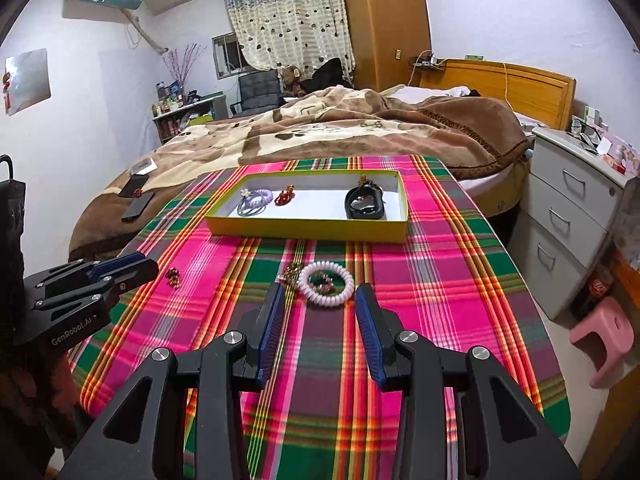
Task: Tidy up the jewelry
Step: 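Grasp the gold-and-black clip with the left tool while the right tool grasps the white coil hair tie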
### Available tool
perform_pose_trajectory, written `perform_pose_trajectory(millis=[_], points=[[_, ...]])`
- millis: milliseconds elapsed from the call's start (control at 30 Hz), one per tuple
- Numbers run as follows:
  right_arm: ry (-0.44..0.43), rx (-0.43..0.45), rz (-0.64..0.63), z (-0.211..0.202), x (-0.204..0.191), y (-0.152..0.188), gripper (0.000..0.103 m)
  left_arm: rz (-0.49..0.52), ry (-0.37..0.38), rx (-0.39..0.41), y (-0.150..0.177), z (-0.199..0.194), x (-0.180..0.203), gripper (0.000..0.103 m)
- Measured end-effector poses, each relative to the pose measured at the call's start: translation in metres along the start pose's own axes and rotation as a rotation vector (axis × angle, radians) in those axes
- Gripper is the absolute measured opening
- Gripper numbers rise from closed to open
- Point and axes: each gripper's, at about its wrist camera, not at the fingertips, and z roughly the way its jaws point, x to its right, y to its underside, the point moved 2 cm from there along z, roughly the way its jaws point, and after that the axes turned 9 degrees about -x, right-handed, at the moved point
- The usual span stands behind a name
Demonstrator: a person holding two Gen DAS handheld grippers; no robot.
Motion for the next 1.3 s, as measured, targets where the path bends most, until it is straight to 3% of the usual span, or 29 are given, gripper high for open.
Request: perform_pose_trajectory(millis=[833,1300], points=[[0.029,-0.015,-0.010,0.005,0.000,0.005,0.038,-0.022,-0.041,0.012,0.011,-0.002,-0.017,0.021],[0.032,-0.084,0.021,0.040,0.018,0.003,0.038,-0.098,-0.093,-0.077,0.012,0.034,-0.059,0.021]])
